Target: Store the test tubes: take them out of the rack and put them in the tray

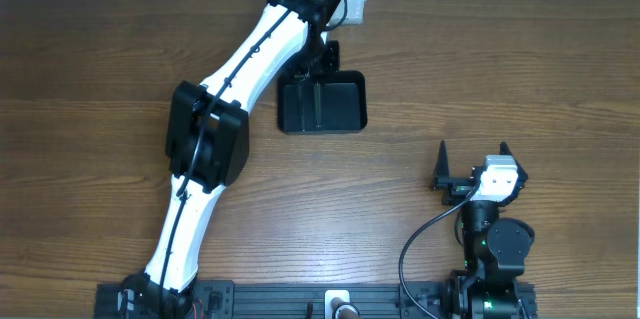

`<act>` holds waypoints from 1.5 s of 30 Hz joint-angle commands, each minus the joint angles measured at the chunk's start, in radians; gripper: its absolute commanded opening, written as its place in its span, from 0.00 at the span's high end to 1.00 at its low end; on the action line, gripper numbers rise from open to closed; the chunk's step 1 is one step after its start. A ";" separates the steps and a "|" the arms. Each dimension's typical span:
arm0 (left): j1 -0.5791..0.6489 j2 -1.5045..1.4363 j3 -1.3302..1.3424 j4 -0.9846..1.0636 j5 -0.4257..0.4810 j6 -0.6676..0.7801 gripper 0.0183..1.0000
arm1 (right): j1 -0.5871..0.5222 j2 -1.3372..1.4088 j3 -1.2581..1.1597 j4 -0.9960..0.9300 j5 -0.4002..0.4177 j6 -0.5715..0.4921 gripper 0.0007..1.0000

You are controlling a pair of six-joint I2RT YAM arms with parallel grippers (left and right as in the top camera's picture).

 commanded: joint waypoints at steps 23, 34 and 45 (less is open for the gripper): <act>-0.011 -0.011 0.005 0.018 0.026 -0.011 0.73 | -0.001 -0.009 -0.005 -0.002 -0.015 -0.001 0.01; -0.018 -0.293 0.005 0.018 -0.122 -0.010 0.42 | -0.001 -0.009 -0.005 -0.002 -0.015 -0.001 0.01; -0.019 -0.512 -0.129 0.130 -0.247 -0.011 0.34 | -0.001 -0.009 -0.005 -0.002 -0.015 -0.001 0.01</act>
